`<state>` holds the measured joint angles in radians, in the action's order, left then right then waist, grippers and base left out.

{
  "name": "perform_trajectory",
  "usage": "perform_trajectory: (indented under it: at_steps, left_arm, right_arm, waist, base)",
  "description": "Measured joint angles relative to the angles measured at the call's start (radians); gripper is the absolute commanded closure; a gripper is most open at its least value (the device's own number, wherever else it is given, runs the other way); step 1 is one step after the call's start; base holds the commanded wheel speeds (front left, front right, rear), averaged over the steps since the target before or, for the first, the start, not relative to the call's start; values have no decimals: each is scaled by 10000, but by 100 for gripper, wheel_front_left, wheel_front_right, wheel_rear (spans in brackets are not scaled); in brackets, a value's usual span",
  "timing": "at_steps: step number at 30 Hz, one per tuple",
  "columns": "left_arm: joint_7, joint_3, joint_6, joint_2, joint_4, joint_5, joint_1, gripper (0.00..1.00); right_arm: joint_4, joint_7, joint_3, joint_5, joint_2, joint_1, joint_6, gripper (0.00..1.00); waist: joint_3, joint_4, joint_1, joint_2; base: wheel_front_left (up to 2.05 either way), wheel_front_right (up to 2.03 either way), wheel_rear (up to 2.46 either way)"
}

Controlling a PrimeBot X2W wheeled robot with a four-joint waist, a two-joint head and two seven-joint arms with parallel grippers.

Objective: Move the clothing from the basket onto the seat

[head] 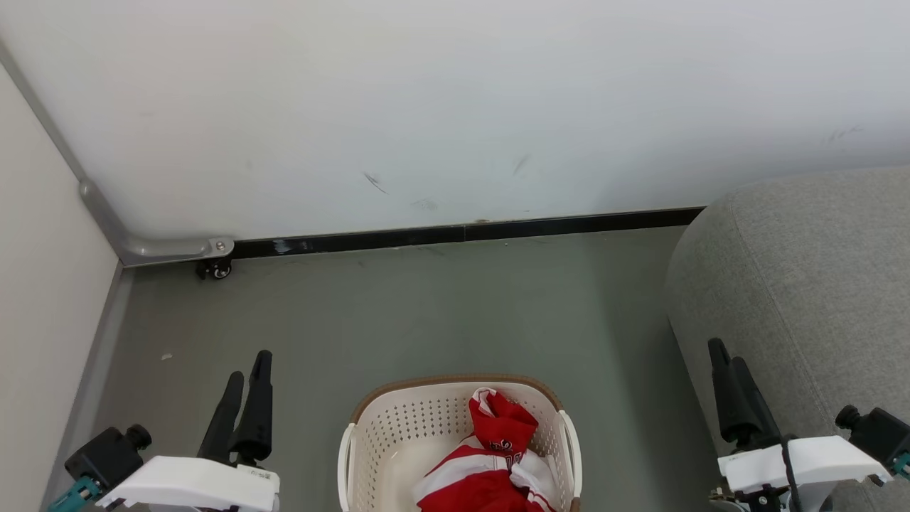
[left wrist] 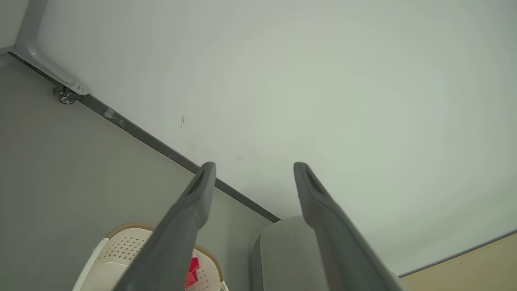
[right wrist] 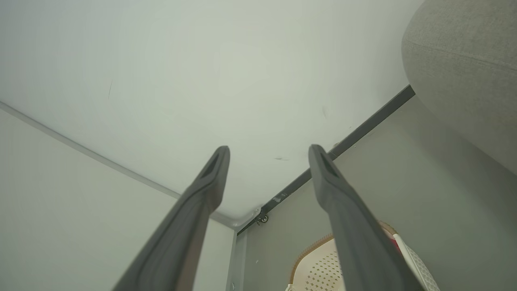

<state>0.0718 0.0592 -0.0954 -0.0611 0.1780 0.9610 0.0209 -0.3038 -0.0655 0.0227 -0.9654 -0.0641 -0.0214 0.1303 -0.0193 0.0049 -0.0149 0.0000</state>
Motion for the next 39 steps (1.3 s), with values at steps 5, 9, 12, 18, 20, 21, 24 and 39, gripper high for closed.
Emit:
perform_trajectory:
  at_steps: [5, 9, 12, 18, 20, 21, 24, 39]
  left_arm:
    - [180, 278, 171, -65, -117, -1166, -1, 0]
    - [309, 485, 347, -148, -159, -2077, -8, 0]
    - [420, 658, 447, -228, -159, -2748, -22, 0]
    - [619, 957, 754, -318, -142, -4056, -174, 0]
    - [702, 1020, 899, -320, -140, -4424, -174, 0]
    - [732, 1055, 943, -320, -138, -4604, -174, 0]
    - [853, 1129, 1135, -320, -121, -5135, -174, 0]
    - [1361, 1388, 1862, -307, 111, -7338, -211, 0]
  right_arm:
    - [-98, -213, 107, 972, 8, 1, 0, 0]
    - [-180, -330, 142, 1693, 25, 2, 0, 0]
    - [-230, -449, 155, 2203, 46, 2, 0, 0]
    - [-376, -660, 169, 3216, 94, 3, 0, 0]
    - [-468, -711, 169, 3547, 105, 2, 0, 0]
    - [-502, -750, 173, 3695, 111, 2, 0, 0]
    - [-594, -869, 174, 4172, 130, 1, 0, 0]
    - [-1166, -1214, 245, 6564, 161, -33, 2, 0]
  waist:
    - [34, 16, 44, 0]
    - [75, 25, 78, 0]
    - [108, 28, 102, 0]
    - [171, 33, 128, 0]
    - [190, 39, 132, 0]
    - [199, 42, 133, 0]
    - [219, 55, 137, 0]
    - [253, 82, 142, 0]
  base:
    - [0, 0, 0]
    - [0, 0, 0]
    - [0, 0, 0]
    - [0, 0, 0]
    - [0, 0, 0]
    - [0, 0, 0]
    - [0, 0, 0]
    - [0, 0, 0]
